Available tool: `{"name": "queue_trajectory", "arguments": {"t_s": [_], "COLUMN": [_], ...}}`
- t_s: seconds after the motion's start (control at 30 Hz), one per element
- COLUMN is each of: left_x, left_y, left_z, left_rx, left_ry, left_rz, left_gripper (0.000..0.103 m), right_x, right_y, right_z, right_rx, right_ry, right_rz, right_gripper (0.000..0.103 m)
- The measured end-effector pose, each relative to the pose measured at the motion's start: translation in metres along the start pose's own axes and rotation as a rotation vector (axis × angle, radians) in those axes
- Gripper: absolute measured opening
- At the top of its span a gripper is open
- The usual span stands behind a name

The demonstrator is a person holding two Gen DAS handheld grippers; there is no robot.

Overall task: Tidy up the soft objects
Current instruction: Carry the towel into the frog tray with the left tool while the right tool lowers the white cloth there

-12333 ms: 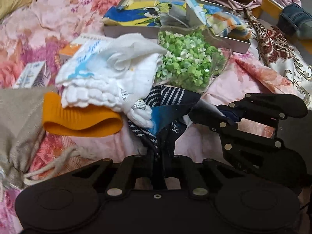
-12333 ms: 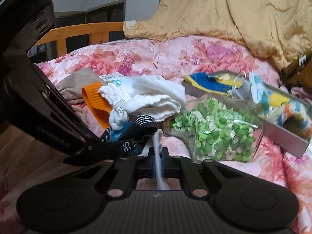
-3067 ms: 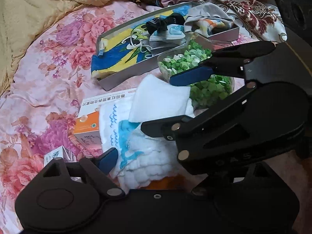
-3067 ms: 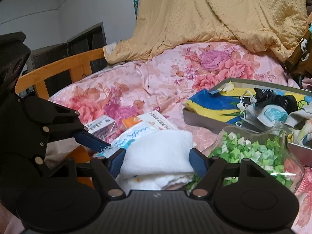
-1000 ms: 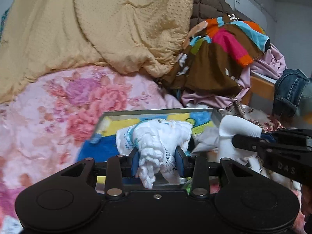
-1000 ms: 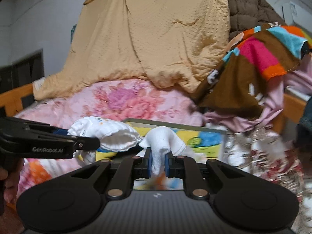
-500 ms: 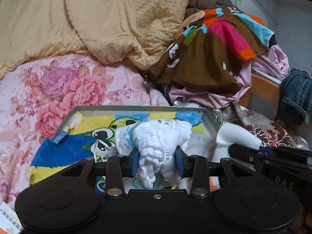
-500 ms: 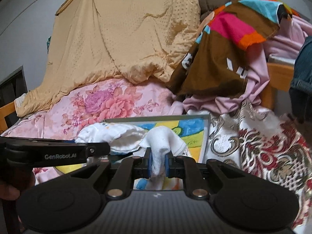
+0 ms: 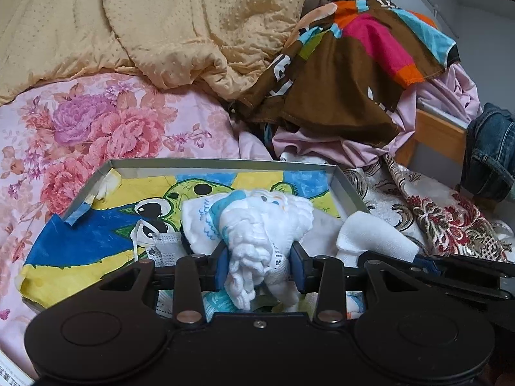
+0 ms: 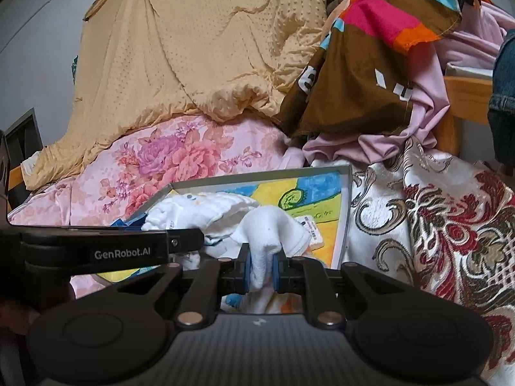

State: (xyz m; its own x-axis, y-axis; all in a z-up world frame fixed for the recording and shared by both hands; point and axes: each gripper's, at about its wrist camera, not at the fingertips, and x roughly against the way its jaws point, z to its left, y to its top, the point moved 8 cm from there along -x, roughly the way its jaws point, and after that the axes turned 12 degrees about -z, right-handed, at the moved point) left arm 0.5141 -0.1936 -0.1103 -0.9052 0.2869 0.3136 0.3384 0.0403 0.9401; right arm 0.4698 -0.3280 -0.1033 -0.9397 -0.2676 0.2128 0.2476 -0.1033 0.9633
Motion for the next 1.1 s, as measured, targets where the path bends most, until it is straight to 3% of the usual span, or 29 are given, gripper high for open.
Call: {"name": "queue_trajectory", "arguments": {"t_s": [0.53,0.77,0.97,1.1], "left_x": [-0.009,-0.011,-0.009,-0.010], "left_y": [-0.005,-0.006,-0.005,-0.004], "left_z": [0.004,0.000,-0.002,-0.002], "left_rx": [0.016,-0.031,-0.040,-0.031], "left_ry": [0.009,0.027,0.037,0.039], "left_rz": [0.047,0.061,0.059,0.073], "left_gripper": [0.045,0.046,0.049,0.051], "right_x": [-0.019,-0.019,-0.016,-0.015], "right_y": [-0.016,-0.017,-0.014,-0.015], "right_z": [-0.002,-0.004,-0.007,-0.009], "right_rx": [-0.019,-0.046,-0.060,-0.065], "right_ry": [-0.035,-0.034,-0.033,-0.040], "right_rz": [0.051,0.062,0.052,0.056], "right_gripper": [0.019,0.022,0.028,0.038]}}
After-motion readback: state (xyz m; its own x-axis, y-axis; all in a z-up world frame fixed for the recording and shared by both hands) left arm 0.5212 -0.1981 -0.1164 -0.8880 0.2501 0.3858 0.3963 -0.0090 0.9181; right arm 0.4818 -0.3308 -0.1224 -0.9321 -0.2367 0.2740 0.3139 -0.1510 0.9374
